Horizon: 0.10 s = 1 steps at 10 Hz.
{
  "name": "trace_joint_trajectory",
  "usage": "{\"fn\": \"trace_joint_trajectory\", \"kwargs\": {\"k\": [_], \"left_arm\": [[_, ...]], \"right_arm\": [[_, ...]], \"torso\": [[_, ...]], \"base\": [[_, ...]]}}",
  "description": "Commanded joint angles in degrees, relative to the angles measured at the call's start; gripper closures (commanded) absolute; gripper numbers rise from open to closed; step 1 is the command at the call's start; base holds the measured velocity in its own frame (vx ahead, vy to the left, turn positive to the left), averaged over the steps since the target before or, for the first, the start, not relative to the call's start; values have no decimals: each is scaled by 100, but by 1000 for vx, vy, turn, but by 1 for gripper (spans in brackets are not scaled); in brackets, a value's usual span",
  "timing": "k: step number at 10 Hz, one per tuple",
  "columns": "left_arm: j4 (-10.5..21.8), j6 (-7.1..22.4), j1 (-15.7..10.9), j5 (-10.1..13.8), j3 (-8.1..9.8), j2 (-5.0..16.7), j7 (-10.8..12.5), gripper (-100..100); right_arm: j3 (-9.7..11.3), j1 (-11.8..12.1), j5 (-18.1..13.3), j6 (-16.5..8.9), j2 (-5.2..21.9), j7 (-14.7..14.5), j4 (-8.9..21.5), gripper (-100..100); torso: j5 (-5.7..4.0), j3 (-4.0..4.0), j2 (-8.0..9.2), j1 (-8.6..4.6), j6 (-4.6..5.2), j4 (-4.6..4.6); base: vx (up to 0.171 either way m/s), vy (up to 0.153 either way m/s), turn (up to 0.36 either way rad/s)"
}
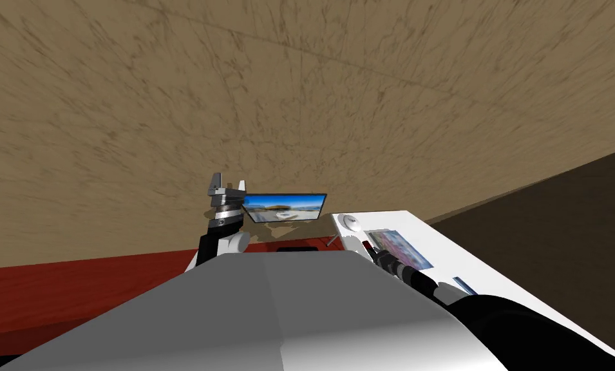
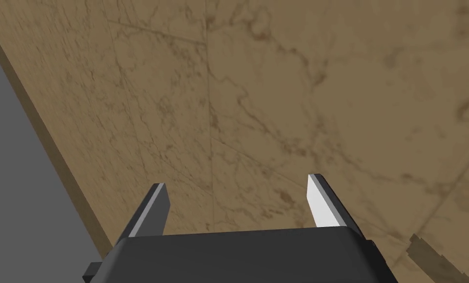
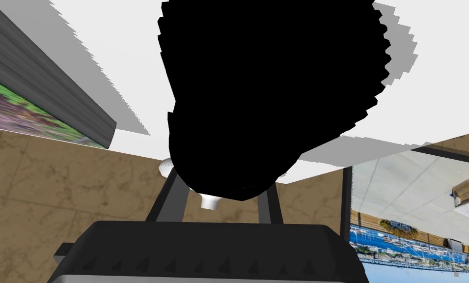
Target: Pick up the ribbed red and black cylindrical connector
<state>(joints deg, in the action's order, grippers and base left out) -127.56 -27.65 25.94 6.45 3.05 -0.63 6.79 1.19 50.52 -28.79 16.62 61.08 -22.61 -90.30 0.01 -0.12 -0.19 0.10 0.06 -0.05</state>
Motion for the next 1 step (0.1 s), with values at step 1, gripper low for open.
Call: {"fn": "trace_joint_trajectory", "kwargs": {"k": [1], "left_arm": [[0,0,0,0,0,0,0,0]], "right_arm": [[0,0,0,0,0,0,0,0]], "torso": [[0,0,0,0,0,0]], "base": [[6,3,6]]}}
